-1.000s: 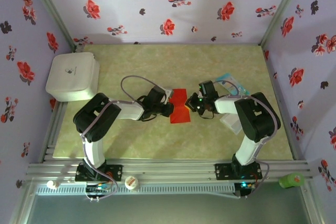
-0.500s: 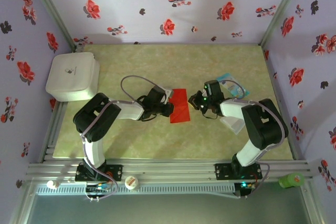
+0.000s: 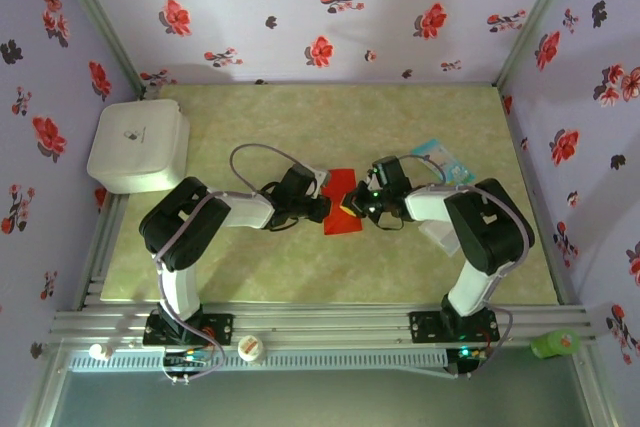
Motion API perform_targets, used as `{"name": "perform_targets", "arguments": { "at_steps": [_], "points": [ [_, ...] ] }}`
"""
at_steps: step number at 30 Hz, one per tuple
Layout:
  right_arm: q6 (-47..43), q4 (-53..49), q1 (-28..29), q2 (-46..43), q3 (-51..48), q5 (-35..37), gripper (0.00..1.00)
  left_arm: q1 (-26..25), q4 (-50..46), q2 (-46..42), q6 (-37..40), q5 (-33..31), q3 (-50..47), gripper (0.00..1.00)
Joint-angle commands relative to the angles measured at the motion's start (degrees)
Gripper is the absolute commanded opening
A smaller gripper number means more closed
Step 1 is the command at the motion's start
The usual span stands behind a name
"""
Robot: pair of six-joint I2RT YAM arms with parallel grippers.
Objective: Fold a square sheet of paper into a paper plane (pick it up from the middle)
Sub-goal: Fold the triangle a second time at the center of the table.
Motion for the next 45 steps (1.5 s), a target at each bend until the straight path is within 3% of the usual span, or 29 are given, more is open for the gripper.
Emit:
{"name": "perform_targets", "arguments": {
  "at_steps": [1,4,10,16,22,25,32,37,41,45],
  "points": [
    [-1.88,-2.17,0.22,1.78,1.85,-0.6,0.02,0.6,-4.32,0.39,1.53,-0.66,0.2,0.0],
    [-4.76,-7.58,0.2,2.56,1.57,2.89,0.01,0.57,-4.3,0.3,1.4,-0.66,0.15,0.0],
    [-4.87,-7.6,-0.41,3.48,-0.79,4.2,0.0,0.62,-4.74,-0.3,1.09,-0.48,1.13,0.01],
    [-4.52,-8.87,-0.42,2.72,-0.38,5.04,0.0,0.69,-7.94,-3.77,-0.53,-2.76,3.2,0.23],
    [-3.47,-8.66,-0.41,2.48,-0.64,5.64,0.0,0.72,-14.88,-9.56,-3.68,-6.66,5.26,0.31],
    [-2.77,-7.95,-0.42,2.43,-0.82,5.67,0.0,0.62,-15.82,-11.64,-4.07,-2.62,5.18,0.28],
    [-1.79,-6.94,-0.37,2.3,-1.0,5.75,0.0,0.44,-17.75,-10.18,-7.33,15.69,6.6,0.11],
    [-1.61,-6.85,-0.41,2.08,-1.09,5.83,0.0,0.15,-15.28,-8.19,-10.53,18.05,5.23,0.06],
    [-1.5,-6.85,-0.42,2.21,-0.99,5.87,0.0,0.13,-14.89,-4.95,-11.3,22.93,7.24,0.06],
    [-1.08,-6.62,-0.42,2.09,-1.14,5.85,0.0,-0.2,-15.46,-2.56,-11.69,23.62,7.8,0.05]
  ]
}}
